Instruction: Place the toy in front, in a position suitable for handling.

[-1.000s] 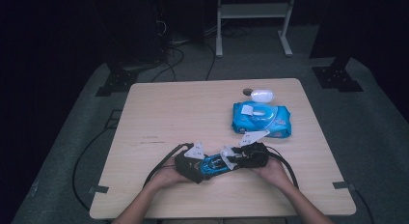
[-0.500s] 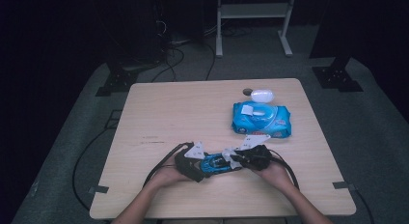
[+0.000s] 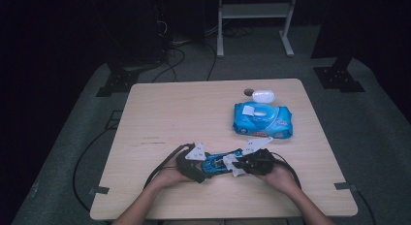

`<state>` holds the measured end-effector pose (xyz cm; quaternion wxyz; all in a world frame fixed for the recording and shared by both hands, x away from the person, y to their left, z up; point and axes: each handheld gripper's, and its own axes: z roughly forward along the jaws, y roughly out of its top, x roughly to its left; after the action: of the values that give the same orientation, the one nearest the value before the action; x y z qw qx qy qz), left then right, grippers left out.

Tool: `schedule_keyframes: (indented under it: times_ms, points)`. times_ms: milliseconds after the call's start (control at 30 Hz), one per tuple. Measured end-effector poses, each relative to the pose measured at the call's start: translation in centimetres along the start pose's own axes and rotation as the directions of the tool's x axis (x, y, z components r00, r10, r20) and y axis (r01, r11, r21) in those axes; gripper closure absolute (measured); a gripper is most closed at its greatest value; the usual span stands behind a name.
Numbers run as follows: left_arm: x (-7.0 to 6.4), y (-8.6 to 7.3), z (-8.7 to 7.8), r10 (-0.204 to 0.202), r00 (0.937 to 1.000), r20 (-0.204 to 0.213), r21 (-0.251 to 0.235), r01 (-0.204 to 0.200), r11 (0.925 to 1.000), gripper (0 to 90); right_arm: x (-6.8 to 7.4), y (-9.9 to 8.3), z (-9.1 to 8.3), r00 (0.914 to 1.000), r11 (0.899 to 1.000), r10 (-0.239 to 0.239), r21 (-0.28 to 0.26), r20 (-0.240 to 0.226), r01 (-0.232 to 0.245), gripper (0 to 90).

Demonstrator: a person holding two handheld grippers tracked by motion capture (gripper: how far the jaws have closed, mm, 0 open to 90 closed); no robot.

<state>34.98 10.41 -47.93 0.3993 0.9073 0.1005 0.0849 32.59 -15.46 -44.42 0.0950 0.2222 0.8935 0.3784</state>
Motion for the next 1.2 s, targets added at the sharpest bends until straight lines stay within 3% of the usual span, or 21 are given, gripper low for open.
schedule_keyframes:
  times_ms: [67, 167, 200, 233, 267, 300, 433, 467, 567, 733, 767, 933, 1067, 1200]
  points:
    - [0.1, -0.1, 0.0, 0.000, 1.0000, 0.003, -0.004, 0.000, 1.0000, 25.1, 0.4, 0.5, 0.3, 0.9998, 1.000, -0.019, 0.015, 0.011, 0.019, 80.5]
    - [0.1, -0.1, 0.0, 0.003, 1.0000, 0.002, -0.006, -0.003, 1.0000, 25.1, 0.0, 0.5, 0.1, 0.9997, 1.000, -0.005, 0.023, 0.023, 0.005, 80.7]
    - [0.1, -0.1, 0.0, -0.009, 1.0000, 0.000, -0.006, 0.009, 0.9999, 24.9, -0.5, 0.3, -0.2, 0.9986, 0.999, 0.001, 0.039, 0.053, -0.003, 81.1]
    - [0.1, -0.1, 0.0, -0.009, 1.0000, 0.000, -0.006, 0.009, 0.9999, 22.9, -0.5, 0.3, -0.2, 0.9986, 0.999, 0.001, 0.039, 0.053, -0.003, 81.1]
    - [0.2, -0.2, 0.0, -0.036, 0.9990, -0.027, 0.017, 0.036, 0.9992, 22.9, -0.7, 0.1, -0.3, 0.9982, 0.999, 0.008, 0.041, 0.059, -0.010, 81.2]
    - [0.4, -0.3, 0.0, -0.046, 0.9986, -0.028, 0.019, 0.046, 0.9987, 12.4, -1.0, -0.3, -0.4, 0.9980, 0.999, 0.018, 0.030, 0.060, -0.020, 81.2]
    - [0.6, -0.5, -0.3, -0.057, 0.9984, 0.001, 0.000, 0.057, 0.9984, 18.0, -1.2, -0.4, -0.5, 0.9983, 0.999, 0.027, 0.023, 0.051, -0.028, 81.2]
    - [0.5, -0.5, -0.2, -0.058, 0.9983, 0.002, -0.004, 0.058, 0.9983, 23.3, -1.2, -0.3, -0.4, 0.9982, 0.999, 0.025, 0.025, 0.054, -0.026, 81.2]
    - [0.4, -0.4, -0.2, -0.036, 0.9993, -0.011, -0.012, 0.035, 0.9993, 25.1, -0.3, 0.3, -0.1, 0.9965, 1.000, -0.003, 0.031, 0.083, 0.000, 81.2]
    - [0.3, -0.4, -0.1, -0.037, 0.9992, -0.015, -0.014, 0.037, 0.9992, 25.1, 1.0, 1.7, 1.3, 0.9977, 1.000, -0.030, -0.007, 0.060, 0.031, 81.2]
    - [0.3, -0.5, -0.1, -0.036, 0.9992, -0.016, -0.016, 0.036, 0.9992, 25.1, 1.2, 2.2, 2.1, 0.9994, 0.999, -0.034, -0.036, 0.011, 0.035, 81.2]
    - [0.3, -0.5, -0.1, -0.038, 0.9991, -0.017, -0.022, 0.038, 0.9990, 25.1, 1.1, 2.3, 2.1, 0.9989, 0.999, -0.046, -0.022, -0.010, 0.046, 81.3]
    - [0.3, -0.4, 0.0, -0.039, 0.9991, -0.019, -0.021, 0.038, 0.9991, 25.1, 0.4, 1.8, 1.1, 0.9996, 1.000, -0.024, 0.003, 0.016, 0.024, 81.3]
    - [0.3, -0.4, 0.0, -0.037, 0.9991, -0.020, -0.019, 0.037, 0.9991, 25.2, 1.2, 2.6, 2.0, 0.9984, 0.998, -0.056, 0.011, 0.005, 0.056, 81.4]
